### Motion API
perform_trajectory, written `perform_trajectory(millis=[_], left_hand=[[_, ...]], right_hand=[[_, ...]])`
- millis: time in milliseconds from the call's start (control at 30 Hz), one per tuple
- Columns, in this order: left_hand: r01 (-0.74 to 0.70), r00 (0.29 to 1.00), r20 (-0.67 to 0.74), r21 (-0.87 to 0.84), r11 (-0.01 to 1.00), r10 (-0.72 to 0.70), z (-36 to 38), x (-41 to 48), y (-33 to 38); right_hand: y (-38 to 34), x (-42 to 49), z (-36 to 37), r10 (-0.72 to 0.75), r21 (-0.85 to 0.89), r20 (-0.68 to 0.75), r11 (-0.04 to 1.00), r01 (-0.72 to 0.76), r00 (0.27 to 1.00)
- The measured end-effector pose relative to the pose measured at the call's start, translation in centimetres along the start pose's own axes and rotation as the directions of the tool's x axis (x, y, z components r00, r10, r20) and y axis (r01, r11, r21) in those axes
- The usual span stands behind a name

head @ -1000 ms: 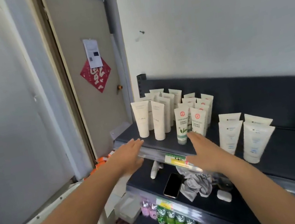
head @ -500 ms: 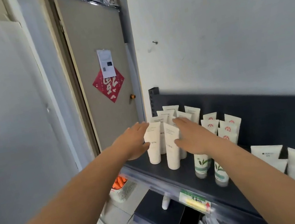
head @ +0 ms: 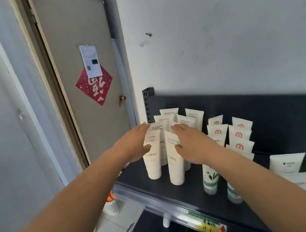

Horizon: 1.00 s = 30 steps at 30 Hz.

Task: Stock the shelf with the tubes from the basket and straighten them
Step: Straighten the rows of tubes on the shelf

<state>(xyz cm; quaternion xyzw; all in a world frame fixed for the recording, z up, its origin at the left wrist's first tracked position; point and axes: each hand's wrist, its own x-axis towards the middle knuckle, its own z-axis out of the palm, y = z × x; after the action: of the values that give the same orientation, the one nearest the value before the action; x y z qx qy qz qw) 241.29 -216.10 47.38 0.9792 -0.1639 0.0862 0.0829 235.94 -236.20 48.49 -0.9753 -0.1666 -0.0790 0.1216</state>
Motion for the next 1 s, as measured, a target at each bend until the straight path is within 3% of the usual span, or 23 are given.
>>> perform_trajectory(millis=[433, 1000], left_hand=[[-0.252, 0.967, -0.011, -0.159, 0.954, 0.254, 0.1, 4.5, -3.2], [-0.500, 0.854, -0.012, -0.301, 0.812, 0.521, 0.7, 3.2, -3.8]], right_hand=[[-2.5, 4.0, 0.9, 0.303, -0.135, -0.033, 0.943, -0.304, 0.953], [-4.3, -0.2, 0.1, 0.408, -0.040, -0.058, 0.911, -0.410, 0.911]])
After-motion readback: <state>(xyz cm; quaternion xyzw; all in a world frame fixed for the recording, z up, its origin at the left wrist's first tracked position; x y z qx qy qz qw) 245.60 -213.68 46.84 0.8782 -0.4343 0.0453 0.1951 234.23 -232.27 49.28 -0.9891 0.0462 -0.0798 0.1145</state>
